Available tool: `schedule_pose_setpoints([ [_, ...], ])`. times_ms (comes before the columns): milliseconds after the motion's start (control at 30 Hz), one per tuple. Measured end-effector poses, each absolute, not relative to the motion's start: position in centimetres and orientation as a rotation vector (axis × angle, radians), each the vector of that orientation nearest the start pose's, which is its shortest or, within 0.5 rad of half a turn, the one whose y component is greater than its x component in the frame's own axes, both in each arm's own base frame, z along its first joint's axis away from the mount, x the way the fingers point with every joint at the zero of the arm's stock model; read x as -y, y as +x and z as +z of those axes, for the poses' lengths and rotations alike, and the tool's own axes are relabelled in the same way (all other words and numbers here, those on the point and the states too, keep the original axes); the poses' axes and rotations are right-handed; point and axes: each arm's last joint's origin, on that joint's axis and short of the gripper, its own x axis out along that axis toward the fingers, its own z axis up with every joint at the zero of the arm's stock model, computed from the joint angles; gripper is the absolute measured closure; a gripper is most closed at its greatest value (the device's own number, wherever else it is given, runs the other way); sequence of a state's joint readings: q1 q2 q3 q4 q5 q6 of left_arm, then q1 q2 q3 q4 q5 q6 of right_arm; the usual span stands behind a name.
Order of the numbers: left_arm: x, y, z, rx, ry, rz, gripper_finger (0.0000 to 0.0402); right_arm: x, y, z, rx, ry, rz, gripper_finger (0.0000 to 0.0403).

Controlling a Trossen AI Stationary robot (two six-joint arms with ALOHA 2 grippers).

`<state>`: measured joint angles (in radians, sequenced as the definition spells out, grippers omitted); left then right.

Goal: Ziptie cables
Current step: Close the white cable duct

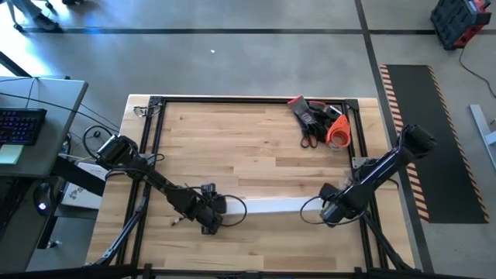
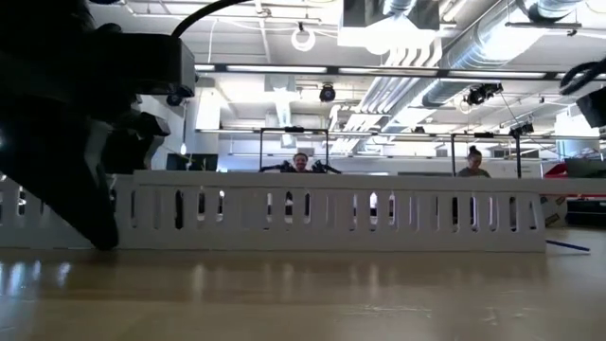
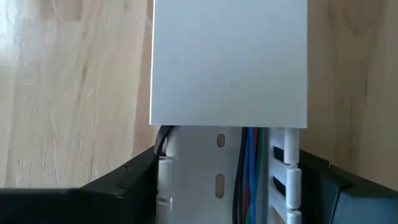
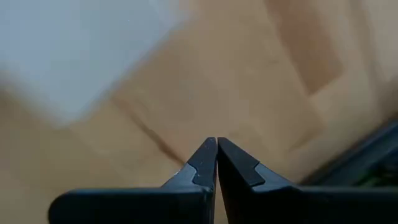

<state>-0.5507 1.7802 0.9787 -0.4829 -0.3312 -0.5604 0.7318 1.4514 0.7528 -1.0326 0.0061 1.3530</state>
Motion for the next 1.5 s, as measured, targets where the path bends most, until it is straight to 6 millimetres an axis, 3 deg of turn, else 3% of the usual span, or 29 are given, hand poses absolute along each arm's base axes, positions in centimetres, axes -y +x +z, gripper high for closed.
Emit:
schedule_pose_setpoints([
  [100,15.8,27.7,13.7,-1.107,0.035,0.15,0.0159,-13.9,15.3,15.8,-1.531,0.407,-0.543,0.0403],
  [300,16.0,29.3,13.7,-0.984,-0.011,0.124,0.016,-14.1,18.8,16.0,-1.23,0.406,-0.356,0.0403],
  [433,15.6,29.6,13.7,-0.987,-0.01,0.122,0.0164,-13.6,19.7,16.1,-1.221,0.385,-0.297,0.0403],
  [567,15.4,29.0,13.4,-1.053,0.013,0.128,0.0165,-13.3,18.3,16.7,-1.359,0.335,-0.413,0.0403],
  [700,15.3,28.4,13.3,-1.116,0.039,0.135,0.0165,-12.7,15.9,19.0,-1.499,0.256,-0.695,0.0403],
  [800,15.4,28.2,13.3,-1.125,0.049,0.13,0.0165,-12.3,14.8,19.4,-1.537,0.223,-0.829,0.0403],
  [967,15.9,28.3,13.4,-1.105,0.069,0.086,0.0165,-11.7,15.0,16.7,-1.504,0.322,-0.813,0.0403],
  [1133,16.1,28.6,13.2,-1.073,0.058,0.064,0.0165,-11.1,16.3,13.9,-1.423,0.44,-0.648,0.0403],
  [1267,16.1,30.1,12.6,-0.991,0.028,0.055,0.0165,-11.0,18.4,14.4,-1.287,0.475,-0.571,0.0403],
  [1500,15.4,30.1,12.7,-1.006,0.055,0.072,0.0165,-10.8,18.6,14.9,-1.326,0.447,-0.572,0.0403],
])
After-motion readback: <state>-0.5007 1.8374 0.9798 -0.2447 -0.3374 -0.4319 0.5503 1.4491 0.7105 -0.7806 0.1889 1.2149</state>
